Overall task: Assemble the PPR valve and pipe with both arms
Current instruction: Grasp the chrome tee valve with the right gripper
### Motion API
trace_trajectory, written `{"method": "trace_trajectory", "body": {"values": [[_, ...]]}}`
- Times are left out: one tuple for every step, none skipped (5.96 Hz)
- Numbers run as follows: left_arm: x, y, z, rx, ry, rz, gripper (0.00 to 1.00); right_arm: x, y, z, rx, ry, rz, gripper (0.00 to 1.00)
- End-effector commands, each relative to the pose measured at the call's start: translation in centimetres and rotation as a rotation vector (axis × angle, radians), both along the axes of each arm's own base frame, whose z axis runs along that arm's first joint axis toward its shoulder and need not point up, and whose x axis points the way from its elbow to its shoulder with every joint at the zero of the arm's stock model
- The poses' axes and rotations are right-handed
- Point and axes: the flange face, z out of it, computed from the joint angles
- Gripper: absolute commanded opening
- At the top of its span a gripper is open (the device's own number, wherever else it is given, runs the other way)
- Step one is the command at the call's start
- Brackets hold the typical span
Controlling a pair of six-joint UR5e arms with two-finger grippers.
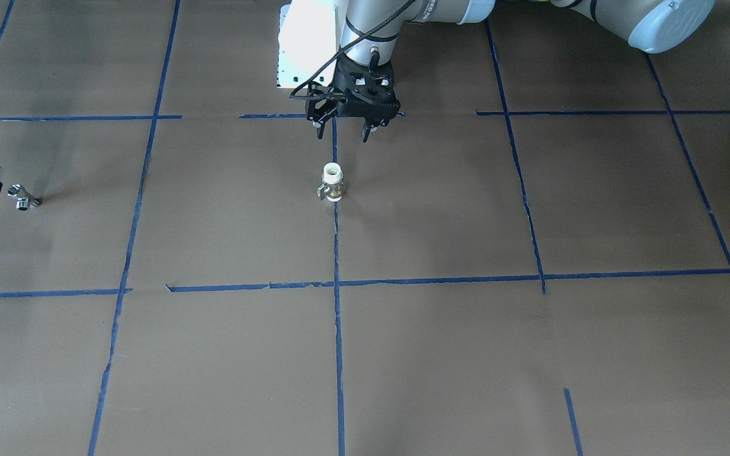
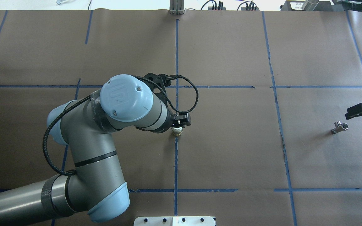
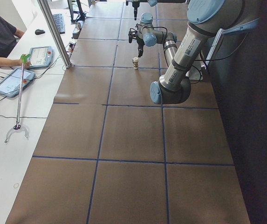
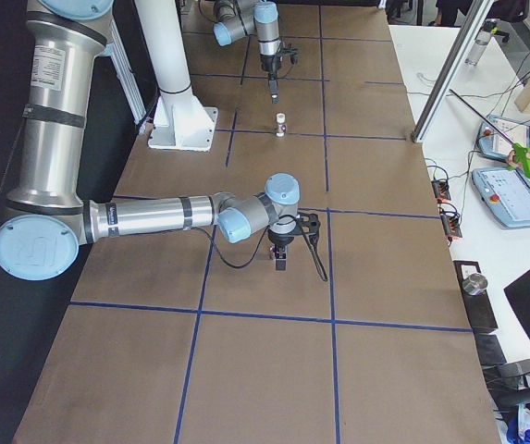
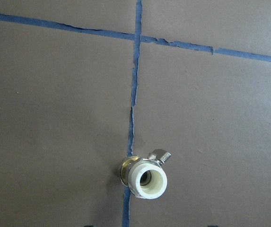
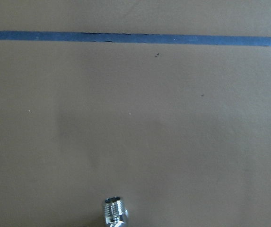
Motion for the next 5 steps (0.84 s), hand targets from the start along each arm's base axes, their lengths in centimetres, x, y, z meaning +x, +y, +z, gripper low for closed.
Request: {"method": "trace_trajectory", "body": {"values": [[-0.1, 0.0, 0.0, 0.0, 0.0, -0.001, 0.84, -2.8, 0.8, 0.0, 0.005, 0.006, -0.041, 1.0], [-0.1, 0.0, 0.0, 0.0, 0.0, -0.001, 0.84, -4.2, 1.4, 0.0, 0.003, 0.007, -0.072, 1.0], [-0.1, 0.0, 0.0, 0.0, 0.0, -0.001, 0.84, -4.7, 1.7, 0.7, -0.01, 0.017, -0.081, 0.99], [-0.1, 0.0, 0.0, -0.002, 0.0, -0.002, 0.84, -4.8, 1.6, 1.5, -0.018, 0.024, -0.087, 0.96], [-0.1, 0.0, 0.0, -0.002, 0.0, -0.002, 0.84, -4.8, 1.7, 1.7, -0.023, 0.028, -0.086, 0.9]]}}
